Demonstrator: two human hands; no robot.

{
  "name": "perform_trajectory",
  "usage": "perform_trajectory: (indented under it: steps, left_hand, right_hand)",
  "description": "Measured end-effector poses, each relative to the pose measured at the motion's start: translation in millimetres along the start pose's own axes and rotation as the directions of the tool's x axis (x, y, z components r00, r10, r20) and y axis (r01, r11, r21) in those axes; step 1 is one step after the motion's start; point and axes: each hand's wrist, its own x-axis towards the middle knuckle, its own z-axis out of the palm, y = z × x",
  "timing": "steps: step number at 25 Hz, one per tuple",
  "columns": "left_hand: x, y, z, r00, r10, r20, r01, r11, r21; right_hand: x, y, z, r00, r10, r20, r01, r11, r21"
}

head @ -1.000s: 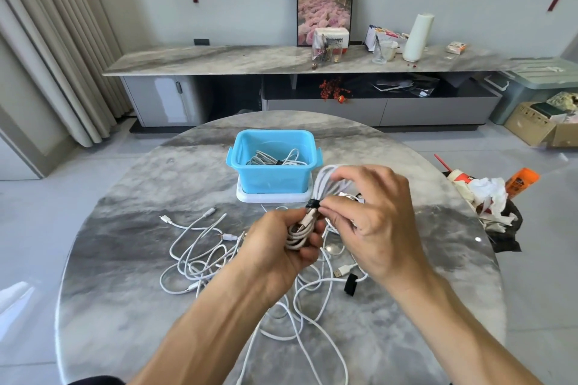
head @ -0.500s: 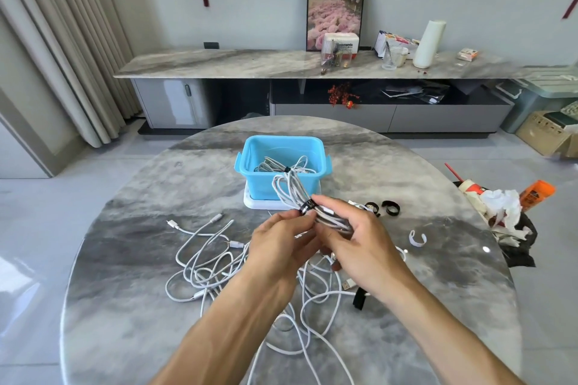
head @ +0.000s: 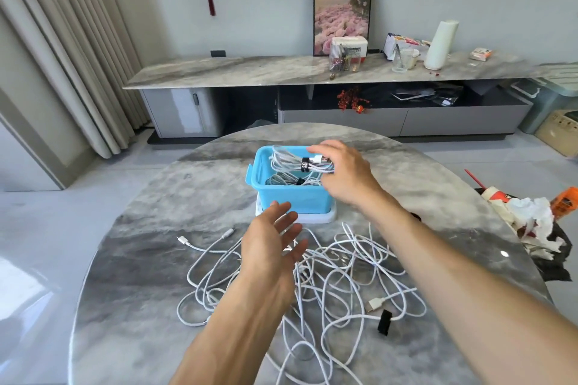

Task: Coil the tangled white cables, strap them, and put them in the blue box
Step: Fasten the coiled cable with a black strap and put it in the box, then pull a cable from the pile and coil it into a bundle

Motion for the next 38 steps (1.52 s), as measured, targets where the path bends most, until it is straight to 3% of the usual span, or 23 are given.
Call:
perform_trajectory:
  steps: [1,3,9,13,17,20,21,22,23,24,25,26,28,31,33,35,38]
  left_hand:
    - [2.0,0.7,-0.4,1.000,-0.001,-0.005,0.001,1.000,0.000]
    - [6.6,0.5,-1.7,1.000,-0.002,-0.005,0.002,1.000,0.012]
    - [6.4,-12.5,1.3,0.998,-0.039,0.055,0.033,0.994,0.107]
    - [7.9,-32.1,-1.7,0.993,-0.090,0.076,0.069,0.966,0.249]
    - [-1.7,-45.3,1.4,0.991,-0.050,0.121,-0.001,0.922,0.388]
    - [-7.5,-48.8,2.3,0.969,0.010,0.246,-0.134,0.859,0.494]
    - [-6.5,-51.2,0.6,0.953,0.046,0.301,-0.227,0.765,0.602]
    - [-3.2,-55.1,-3.2,0.917,0.090,0.389,-0.374,0.536,0.757]
    - [-1.3,-60.9,-8.3,0.869,0.080,0.489,-0.494,0.197,0.847]
    - [-1.2,-68.2,-13.6,0.827,0.015,0.562,-0.556,-0.128,0.821]
    - [-1.9,-75.9,-19.2,0.814,-0.082,0.575,-0.566,-0.333,0.754]
    - [-2.1,-84.6,-25.8,0.815,-0.171,0.553,-0.566,-0.438,0.699]
    - [-4.0,-99.3,-34.2,0.802,-0.217,0.556,-0.575,-0.533,0.621]
    - [-1.4,-107.4,-32.8,0.771,-0.091,0.631,-0.551,-0.592,0.588]
    - [2.0,-103.3,-24.3,0.758,-0.009,0.652,-0.566,-0.507,0.651]
    - [-0.6,-94.8,-15.4,0.725,0.004,0.688,-0.625,-0.414,0.662]
    - [-12.6,-83.3,-8.6,0.661,0.037,0.750,-0.700,-0.332,0.633]
  right_hand:
    - [2.9,0.9,4.8,0.999,0.006,0.043,0.000,0.991,-0.136]
    - [-4.2,4.6,11.5,0.992,0.023,0.120,0.004,0.974,-0.226]
    - [-89.6,54.8,6.6,0.994,0.034,0.104,-0.017,0.987,-0.160]
    - [-115.9,79.6,-21.2,0.981,0.191,0.026,-0.188,0.978,-0.092]
    - [-152.8,98.3,-32.9,0.932,0.227,0.282,-0.169,0.962,-0.216]
    - [-175.4,99.5,-40.8,0.922,0.238,0.305,-0.192,0.966,-0.174]
    - [-181.4,98.1,-40.9,0.925,0.232,0.301,-0.200,0.971,-0.132]
    - [-189.0,94.8,-39.7,0.921,0.223,0.320,-0.202,0.975,-0.097]
    - [-197.7,91.2,-36.8,0.908,0.211,0.361,-0.197,0.977,-0.077]
    - [-206.7,87.1,-33.5,0.884,0.202,0.423,-0.180,0.979,-0.092]
    - [-213.7,84.2,-29.5,0.857,0.180,0.482,-0.140,0.983,-0.119]
    - [-219.3,81.9,-25.3,0.831,0.157,0.533,-0.089,0.984,-0.151]
    - [-227.3,77.5,-20.1,0.800,0.131,0.586,-0.035,0.984,-0.172]
    - [-238.6,73.5,-20.3,0.815,0.150,0.559,-0.073,0.985,-0.159]
    - [-244.3,69.4,-23.0,0.894,0.159,0.419,-0.099,0.982,-0.162]
    - [-241.9,67.8,-24.9,0.967,0.170,0.187,-0.156,0.984,-0.090]
    - [-231.6,68.8,-24.3,0.983,0.182,0.034,-0.184,0.981,0.059]
